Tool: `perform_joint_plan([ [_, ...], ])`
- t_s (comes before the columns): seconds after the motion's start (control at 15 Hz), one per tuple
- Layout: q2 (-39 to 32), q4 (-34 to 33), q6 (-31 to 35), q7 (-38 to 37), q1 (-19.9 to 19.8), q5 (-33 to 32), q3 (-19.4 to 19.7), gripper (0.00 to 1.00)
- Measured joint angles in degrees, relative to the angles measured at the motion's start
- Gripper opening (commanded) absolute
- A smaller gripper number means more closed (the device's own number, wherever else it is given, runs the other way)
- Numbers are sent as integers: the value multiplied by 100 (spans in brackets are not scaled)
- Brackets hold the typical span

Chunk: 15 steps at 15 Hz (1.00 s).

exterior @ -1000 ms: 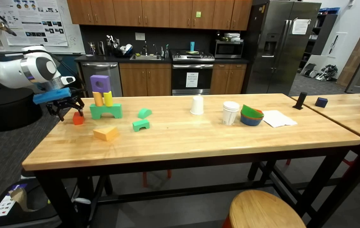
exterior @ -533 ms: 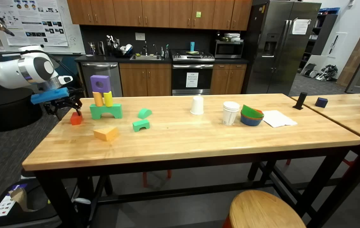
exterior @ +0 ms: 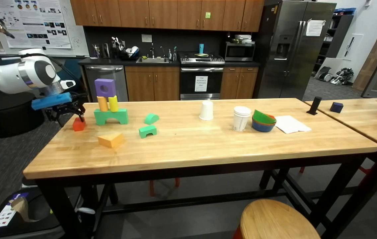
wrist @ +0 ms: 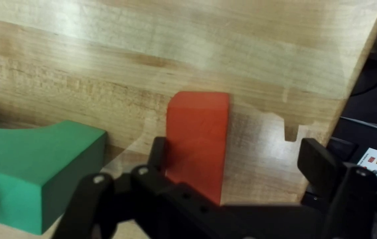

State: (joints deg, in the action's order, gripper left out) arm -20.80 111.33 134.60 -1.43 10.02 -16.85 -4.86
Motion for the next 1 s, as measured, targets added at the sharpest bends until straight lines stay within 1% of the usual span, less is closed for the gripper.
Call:
perform_joint_plan([
  [0.67,-92,57,4,6,-80,21,74,100],
  [1.0,-175,-38,13,7,-79,22,69,100],
])
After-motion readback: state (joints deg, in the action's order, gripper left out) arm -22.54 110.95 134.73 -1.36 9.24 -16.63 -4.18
